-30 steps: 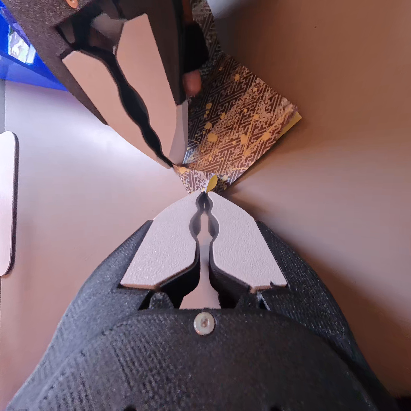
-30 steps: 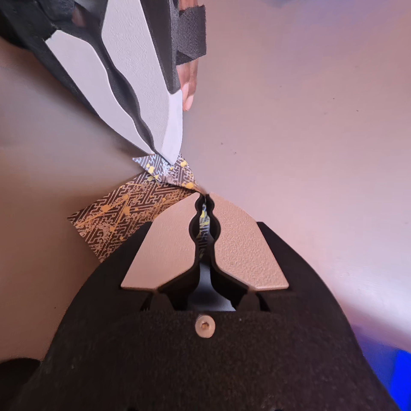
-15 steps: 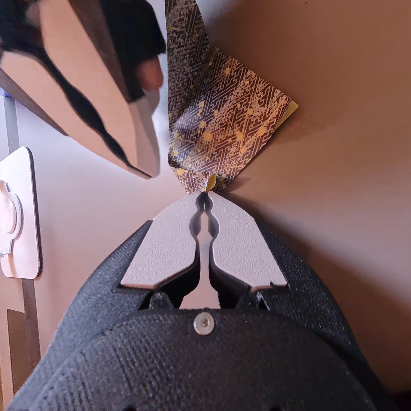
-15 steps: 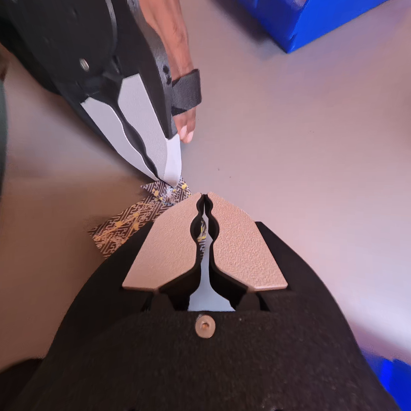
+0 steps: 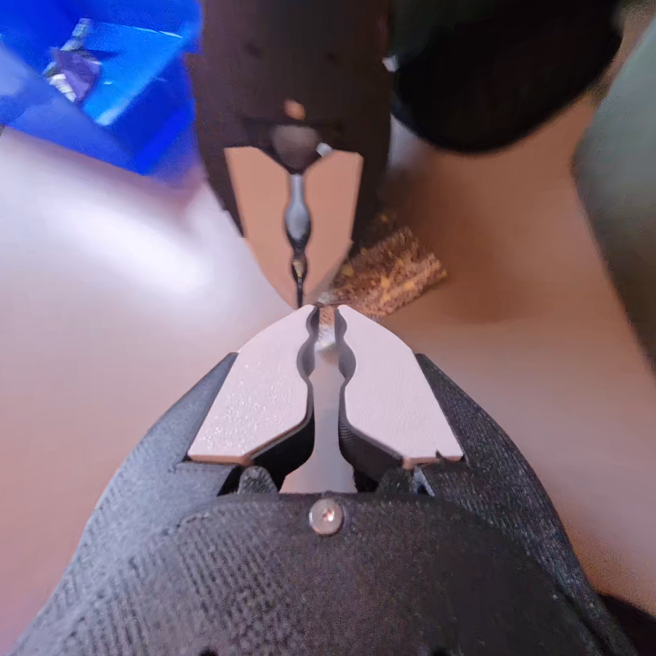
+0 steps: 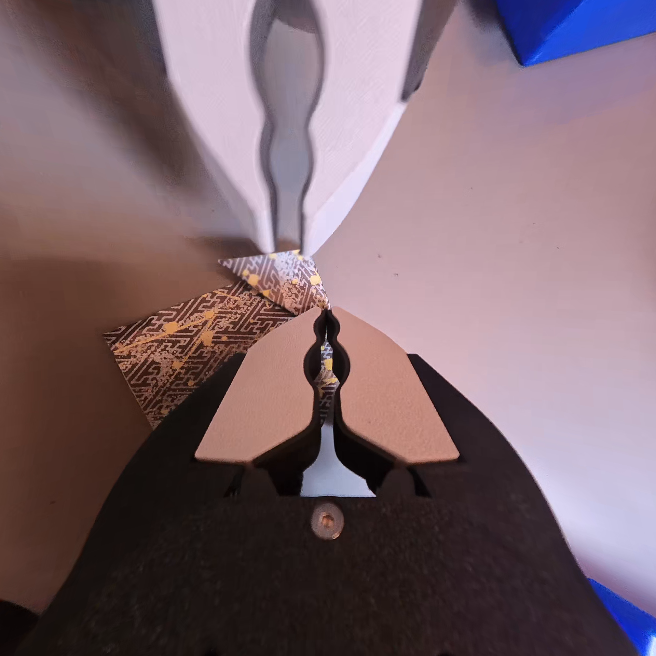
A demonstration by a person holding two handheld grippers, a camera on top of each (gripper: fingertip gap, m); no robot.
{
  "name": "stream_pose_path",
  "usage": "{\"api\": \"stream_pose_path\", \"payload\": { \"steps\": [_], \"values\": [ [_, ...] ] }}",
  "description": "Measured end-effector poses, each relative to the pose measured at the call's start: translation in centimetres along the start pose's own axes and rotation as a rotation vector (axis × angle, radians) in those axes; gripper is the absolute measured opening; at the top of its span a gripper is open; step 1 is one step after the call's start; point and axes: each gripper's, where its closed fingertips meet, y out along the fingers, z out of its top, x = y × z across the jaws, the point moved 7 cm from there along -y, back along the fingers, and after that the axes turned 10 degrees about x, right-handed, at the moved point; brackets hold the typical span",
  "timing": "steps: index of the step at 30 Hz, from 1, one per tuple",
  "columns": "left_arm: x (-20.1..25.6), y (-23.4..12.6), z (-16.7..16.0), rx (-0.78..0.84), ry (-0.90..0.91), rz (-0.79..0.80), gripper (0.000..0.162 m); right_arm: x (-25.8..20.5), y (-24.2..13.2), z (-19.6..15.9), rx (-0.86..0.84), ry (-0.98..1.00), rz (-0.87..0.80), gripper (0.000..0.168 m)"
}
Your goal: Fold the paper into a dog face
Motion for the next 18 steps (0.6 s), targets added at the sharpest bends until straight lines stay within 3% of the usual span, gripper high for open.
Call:
{"api": "stream_pose_path", "payload": {
  "steps": [3, 8, 13, 18],
  "values": [
    [-2.0, 0.0, -0.7, 0.011, -0.13, 0.11, 0.0, 0.0, 0.0, 0.0, 0.007, -0.006, 0.0, 0.0],
    [-1.1, 2.7, -1.9, -0.169, -0.03, 0.082, 0.0, -0.2, 0.0, -0.1, 0.013, -0.025, -0.016, 0.0],
    [-0.5, 2.9, -1.6, -0.22, 0.093, 0.123, 0.0, -0.2, -0.1, -0.1, 0.019, -0.025, -0.022, 0.0],
    [-0.4, 2.9, -1.7, -0.216, 0.052, 0.152, 0.0, -0.2, -0.1, -0.2, 0.021, -0.007, -0.014, 0.0]
  ]
}}
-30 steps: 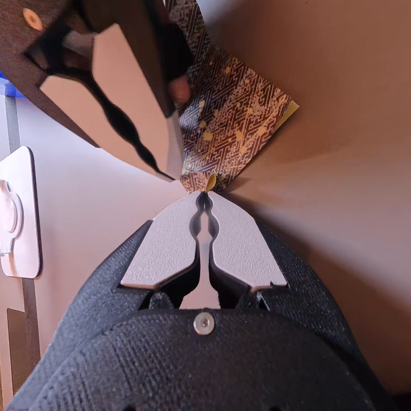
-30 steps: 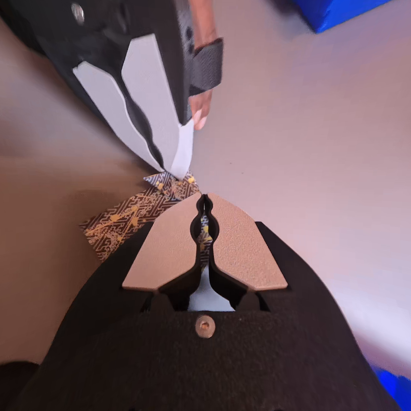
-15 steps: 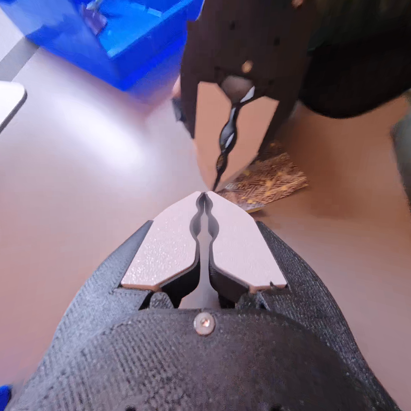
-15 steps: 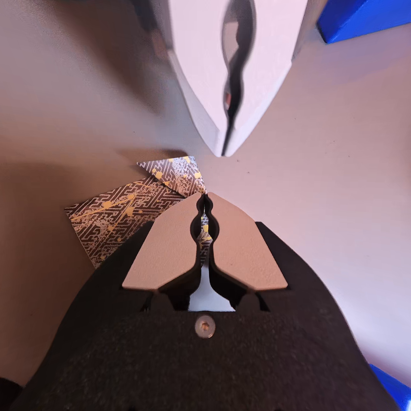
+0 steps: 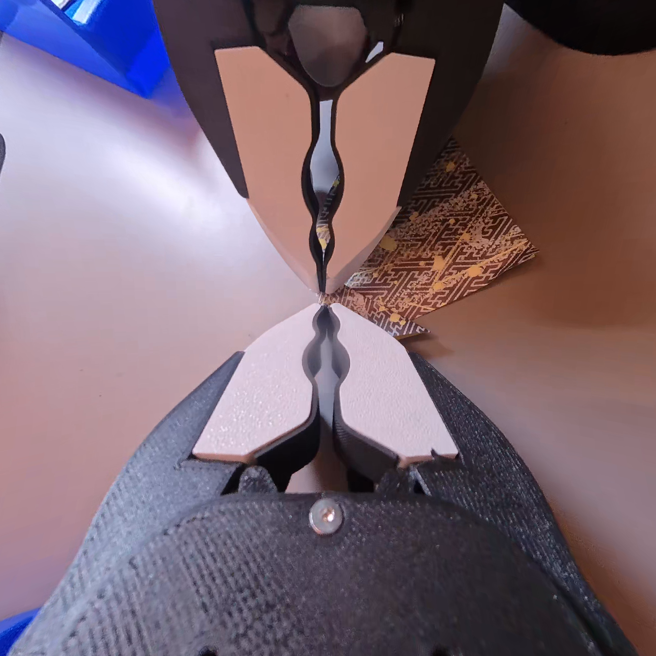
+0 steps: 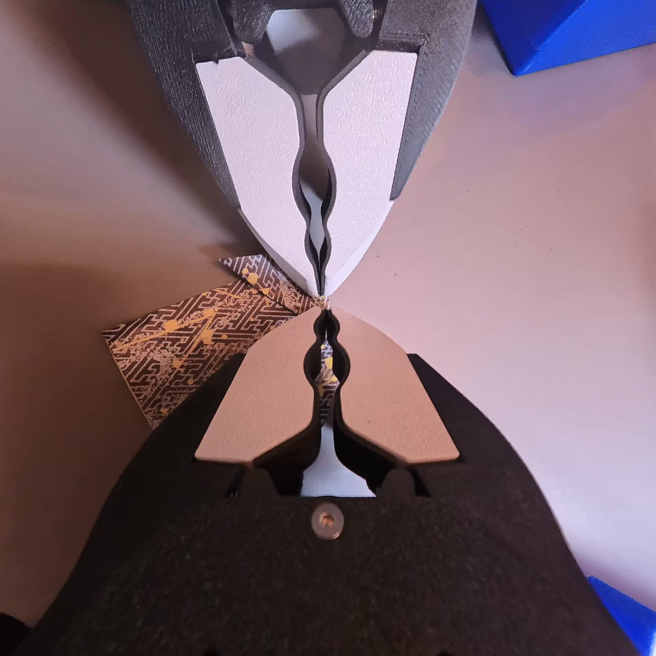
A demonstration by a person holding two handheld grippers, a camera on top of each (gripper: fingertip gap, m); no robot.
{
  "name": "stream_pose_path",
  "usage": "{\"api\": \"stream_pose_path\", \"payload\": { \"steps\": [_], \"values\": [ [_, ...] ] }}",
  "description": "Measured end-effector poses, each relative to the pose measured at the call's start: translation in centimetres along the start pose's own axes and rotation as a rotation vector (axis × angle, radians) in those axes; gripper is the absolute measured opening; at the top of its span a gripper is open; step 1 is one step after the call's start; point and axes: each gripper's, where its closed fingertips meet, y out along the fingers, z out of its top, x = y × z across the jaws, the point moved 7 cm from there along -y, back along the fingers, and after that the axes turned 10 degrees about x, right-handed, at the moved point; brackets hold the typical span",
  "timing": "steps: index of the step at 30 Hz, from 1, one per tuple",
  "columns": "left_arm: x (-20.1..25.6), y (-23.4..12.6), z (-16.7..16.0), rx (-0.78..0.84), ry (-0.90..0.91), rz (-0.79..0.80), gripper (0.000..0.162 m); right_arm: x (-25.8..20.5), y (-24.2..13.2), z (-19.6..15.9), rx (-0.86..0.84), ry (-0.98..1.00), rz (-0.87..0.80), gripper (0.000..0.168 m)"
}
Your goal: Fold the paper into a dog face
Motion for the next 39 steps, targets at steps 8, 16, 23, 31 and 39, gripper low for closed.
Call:
{"api": "stream_pose_path", "payload": {
  "steps": [8, 16, 23, 31, 39],
  "values": [
    [0.1, 0.0, 0.0, 0.005, 0.019, 0.016, 0.0, 1.5, -0.4, 0.7, 0.026, 0.115, 0.034, 0.0],
    [0.2, -0.1, 0.0, 0.004, 0.017, 0.027, 0.0, 1.1, 0.7, 0.5, -0.039, 0.102, 0.078, 0.0],
    [0.2, -1.3, -0.9, -0.004, -0.058, 0.043, 0.0, 1.2, 0.7, 0.4, -0.034, 0.141, 0.089, 0.0],
    [-1.4, -1.9, -0.5, 0.146, -0.324, 0.017, 0.0, 0.9, 0.7, 0.5, -0.036, 0.068, 0.059, 0.0],
    [-0.6, -0.8, -0.8, -0.001, -0.05, 0.066, 0.0, 0.9, 0.7, 0.4, -0.027, 0.044, 0.054, 0.0]
  ]
}}
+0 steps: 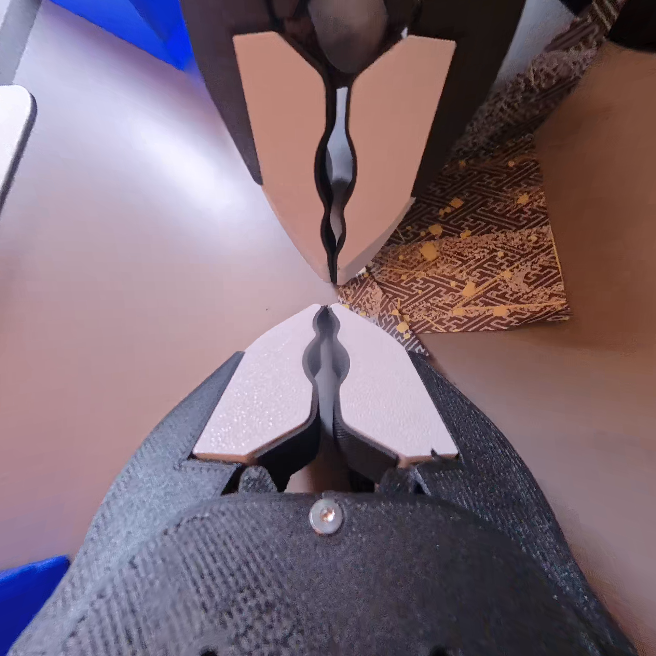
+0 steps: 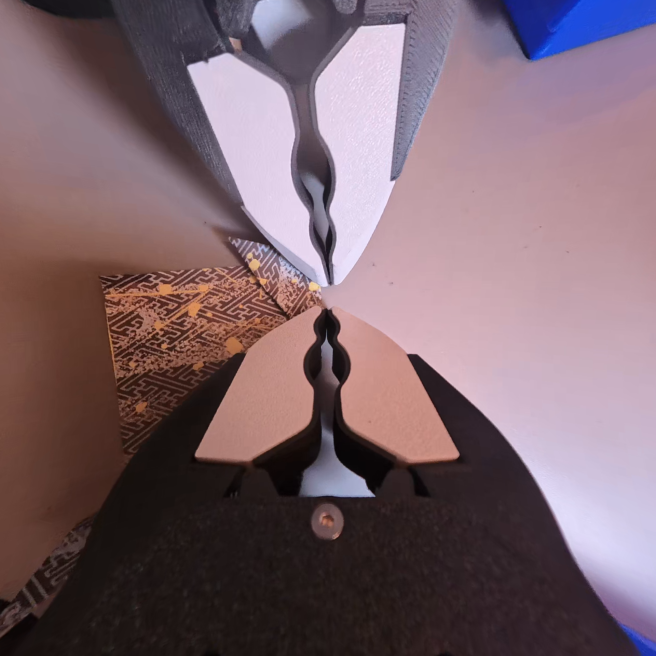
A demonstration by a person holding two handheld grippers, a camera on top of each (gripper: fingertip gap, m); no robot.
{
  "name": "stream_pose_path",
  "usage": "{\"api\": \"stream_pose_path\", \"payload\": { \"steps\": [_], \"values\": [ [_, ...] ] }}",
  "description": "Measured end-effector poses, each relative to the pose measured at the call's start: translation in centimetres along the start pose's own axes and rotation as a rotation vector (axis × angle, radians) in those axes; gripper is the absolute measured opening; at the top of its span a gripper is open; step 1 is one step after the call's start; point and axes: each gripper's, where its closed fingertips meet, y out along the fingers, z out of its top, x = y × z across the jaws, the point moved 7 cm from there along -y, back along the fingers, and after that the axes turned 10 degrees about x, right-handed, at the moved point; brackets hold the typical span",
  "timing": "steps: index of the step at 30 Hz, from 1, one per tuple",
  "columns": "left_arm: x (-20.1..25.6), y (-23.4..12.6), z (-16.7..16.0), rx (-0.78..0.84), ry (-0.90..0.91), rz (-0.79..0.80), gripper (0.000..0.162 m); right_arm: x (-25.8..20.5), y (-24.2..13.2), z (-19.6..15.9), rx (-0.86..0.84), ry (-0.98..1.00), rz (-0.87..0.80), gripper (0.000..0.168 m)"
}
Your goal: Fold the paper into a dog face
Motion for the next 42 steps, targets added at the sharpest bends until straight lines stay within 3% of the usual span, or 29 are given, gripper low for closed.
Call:
{"api": "stream_pose_path", "payload": {
  "steps": [8, 18, 29, 42],
  "values": [
    [1.0, -0.3, -0.2, -0.012, 0.182, 0.097, 0.0, -0.2, 0.0, -0.1, 0.012, -0.02, -0.024, 0.0],
    [1.0, -0.4, -0.3, 0.005, 0.153, 0.1, 0.0, -0.1, 0.3, 0.8, 0.045, 0.077, 0.058, 0.0],
    [1.0, -0.4, -0.4, 0.009, 0.138, 0.099, 0.0, 0.8, 1.2, 1.0, -0.029, 0.196, 0.176, 0.0],
    [1.2, -0.4, -0.3, -0.016, 0.136, 0.121, 0.0, 1.1, -0.2, -0.4, -0.015, 0.235, 0.169, 0.0]
  ]
}}
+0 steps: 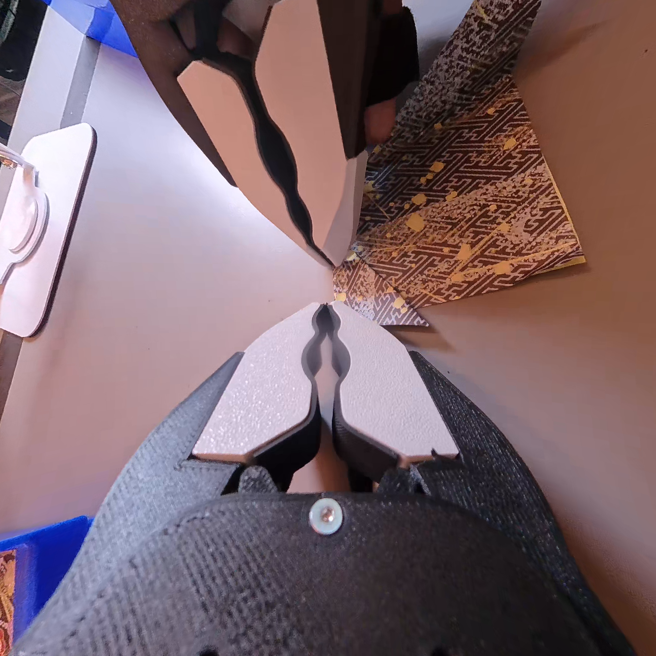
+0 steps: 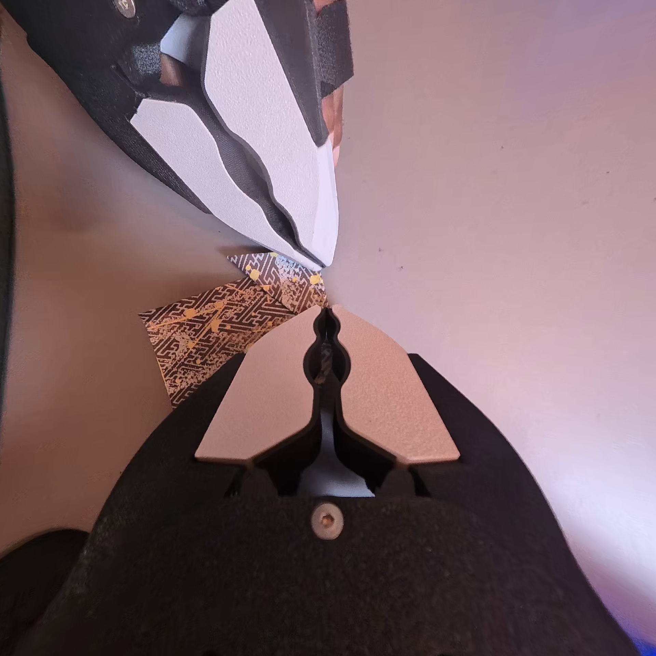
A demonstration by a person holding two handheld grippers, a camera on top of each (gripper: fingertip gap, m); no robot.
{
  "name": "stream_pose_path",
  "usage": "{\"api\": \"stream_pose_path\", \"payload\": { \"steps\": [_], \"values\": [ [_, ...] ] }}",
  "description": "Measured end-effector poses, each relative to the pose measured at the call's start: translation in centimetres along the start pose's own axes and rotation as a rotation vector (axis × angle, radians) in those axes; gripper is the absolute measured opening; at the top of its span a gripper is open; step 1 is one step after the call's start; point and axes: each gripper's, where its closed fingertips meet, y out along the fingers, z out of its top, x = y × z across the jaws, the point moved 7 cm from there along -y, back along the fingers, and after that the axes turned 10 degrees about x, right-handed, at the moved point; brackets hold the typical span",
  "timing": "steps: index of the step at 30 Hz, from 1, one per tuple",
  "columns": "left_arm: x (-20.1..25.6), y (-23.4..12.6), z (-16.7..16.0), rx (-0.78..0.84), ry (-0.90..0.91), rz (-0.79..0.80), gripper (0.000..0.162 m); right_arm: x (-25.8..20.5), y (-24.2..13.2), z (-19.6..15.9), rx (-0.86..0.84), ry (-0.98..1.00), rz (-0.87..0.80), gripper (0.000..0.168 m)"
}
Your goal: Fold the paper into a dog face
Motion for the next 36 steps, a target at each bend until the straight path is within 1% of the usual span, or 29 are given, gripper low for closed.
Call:
{"api": "stream_pose_path", "payload": {
  "steps": [15, 22, 29, 33, 36],
  "values": [
    [0.4, 0.0, 0.2, -0.013, 0.005, 0.005, 0.001, -0.4, -1.0, -1.0, 0.002, -0.015, 0.014, 0.0],
    [0.4, 0.0, 0.2, -0.021, -0.002, 0.009, 0.001, -0.6, -1.2, -1.2, -0.023, -0.036, 0.001, 0.0],
    [0.7, -0.1, 0.4, -0.046, -0.019, 0.012, 0.001, -0.2, -1.2, -1.1, -0.023, 0.018, 0.046, 0.0],
    [0.7, -0.3, 0.3, -0.056, -0.074, 0.006, 0.0, -0.4, -1.3, -1.1, -0.049, 0.014, 0.016, 0.0],
    [0.5, -0.7, 0.1, -0.068, -0.16, -0.026, 0.0, -0.7, -1.6, -1.0, -0.103, -0.022, -0.053, 0.0]
  ]
}}
